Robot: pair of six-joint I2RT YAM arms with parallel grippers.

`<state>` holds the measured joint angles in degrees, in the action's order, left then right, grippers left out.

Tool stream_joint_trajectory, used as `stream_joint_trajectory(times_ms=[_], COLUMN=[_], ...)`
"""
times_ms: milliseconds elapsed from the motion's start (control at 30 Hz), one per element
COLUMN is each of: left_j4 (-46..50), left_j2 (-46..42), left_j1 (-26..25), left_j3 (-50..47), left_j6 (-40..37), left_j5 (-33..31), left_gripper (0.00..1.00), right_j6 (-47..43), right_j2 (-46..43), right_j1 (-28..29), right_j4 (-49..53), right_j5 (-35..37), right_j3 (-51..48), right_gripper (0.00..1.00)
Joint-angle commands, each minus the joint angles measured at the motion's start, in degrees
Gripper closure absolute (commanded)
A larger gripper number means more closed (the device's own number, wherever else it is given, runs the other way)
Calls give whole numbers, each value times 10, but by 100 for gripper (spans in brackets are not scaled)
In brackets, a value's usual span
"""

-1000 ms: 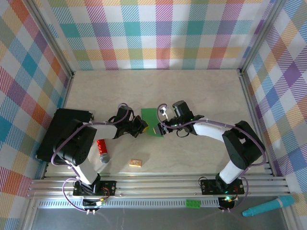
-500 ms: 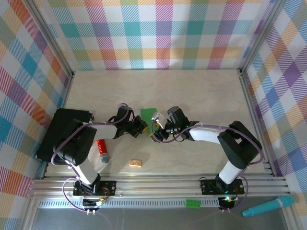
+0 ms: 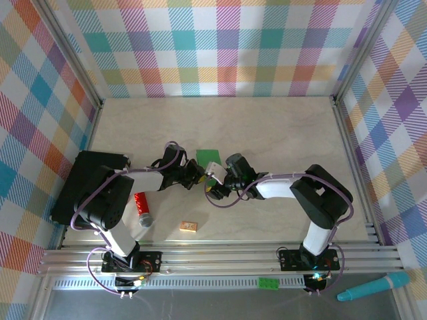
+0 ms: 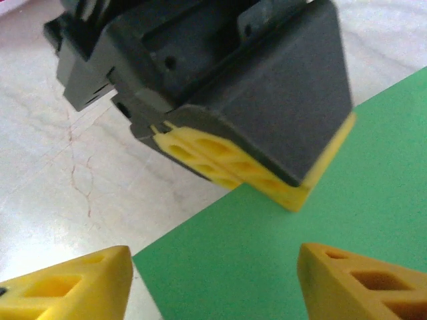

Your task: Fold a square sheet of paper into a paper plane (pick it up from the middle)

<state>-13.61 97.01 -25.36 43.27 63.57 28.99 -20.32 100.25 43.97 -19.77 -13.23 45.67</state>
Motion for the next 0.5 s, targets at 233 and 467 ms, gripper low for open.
stream_joint_trajectory(times_ms=[233,467], left_j4=[23,24], left_j2=[-6,-5], left_j1=[-2,-2], left_j3=[15,15], left_j6=[-8,-10], left_j5=[6,5], left_gripper=[100,100], right_j6=[-20,-5], right_j2=[-10,-15], right_j1=[2,3], right_j4=[-38,-40], right_j5=[13,13], right_j3=[-22,-28], right_gripper=[57,61])
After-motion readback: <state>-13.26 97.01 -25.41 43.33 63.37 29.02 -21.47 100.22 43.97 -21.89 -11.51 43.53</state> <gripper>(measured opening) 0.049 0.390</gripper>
